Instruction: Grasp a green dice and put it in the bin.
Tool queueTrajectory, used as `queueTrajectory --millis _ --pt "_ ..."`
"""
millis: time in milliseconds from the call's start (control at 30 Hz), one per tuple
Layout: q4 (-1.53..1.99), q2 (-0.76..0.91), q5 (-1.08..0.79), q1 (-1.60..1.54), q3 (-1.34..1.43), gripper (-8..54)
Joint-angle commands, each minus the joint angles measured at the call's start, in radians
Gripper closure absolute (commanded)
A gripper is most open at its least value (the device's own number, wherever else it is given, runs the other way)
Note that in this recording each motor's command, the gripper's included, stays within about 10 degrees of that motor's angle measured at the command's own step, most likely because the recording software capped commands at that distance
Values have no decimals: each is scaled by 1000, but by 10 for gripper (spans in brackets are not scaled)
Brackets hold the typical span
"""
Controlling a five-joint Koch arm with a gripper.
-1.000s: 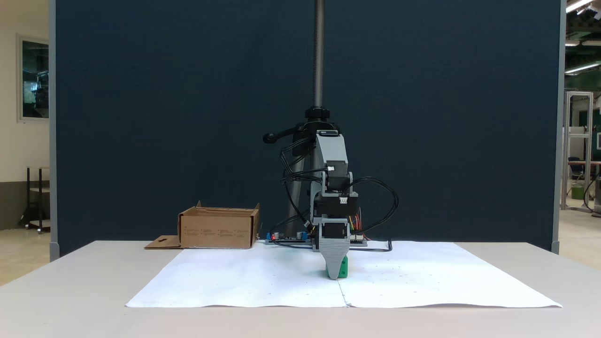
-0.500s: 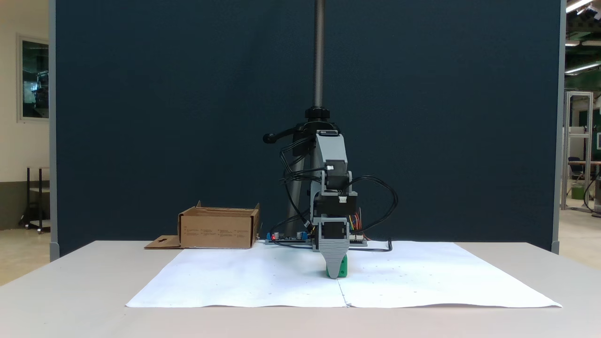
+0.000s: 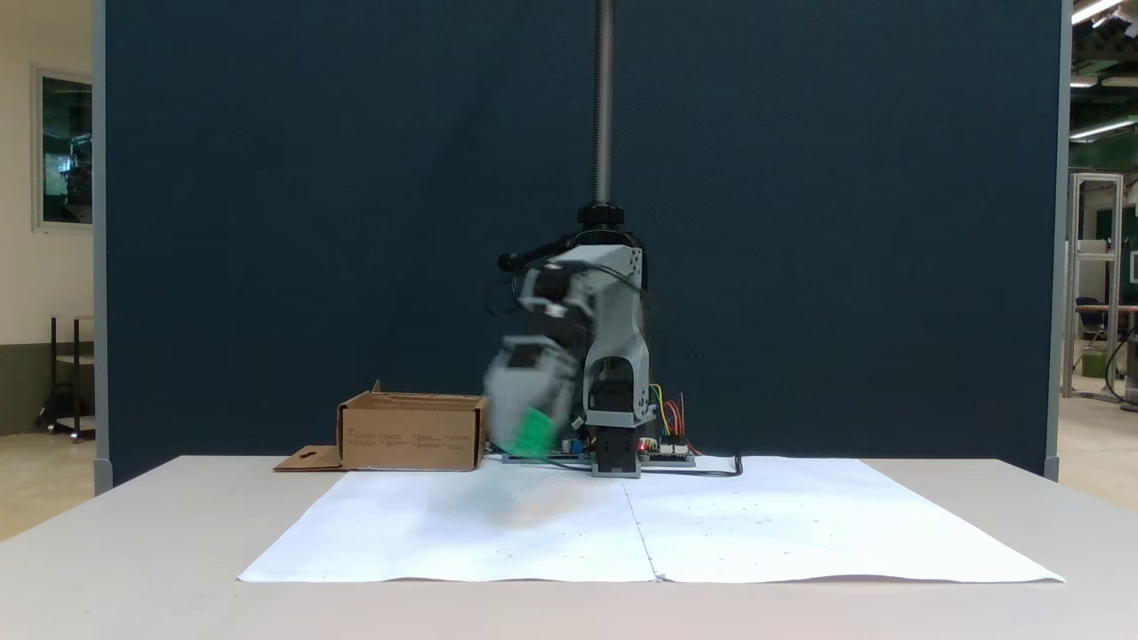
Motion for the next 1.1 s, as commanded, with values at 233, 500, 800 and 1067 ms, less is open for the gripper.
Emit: queueTrajectory --millis 233,500,800,1067 --pt "-63 181 -18 290 -74 329" --pt "-17 272 -37 617 -74 329" --pt "-20 298 -118 997 -86 329" --pt "-26 179 -313 1319 -143 329"
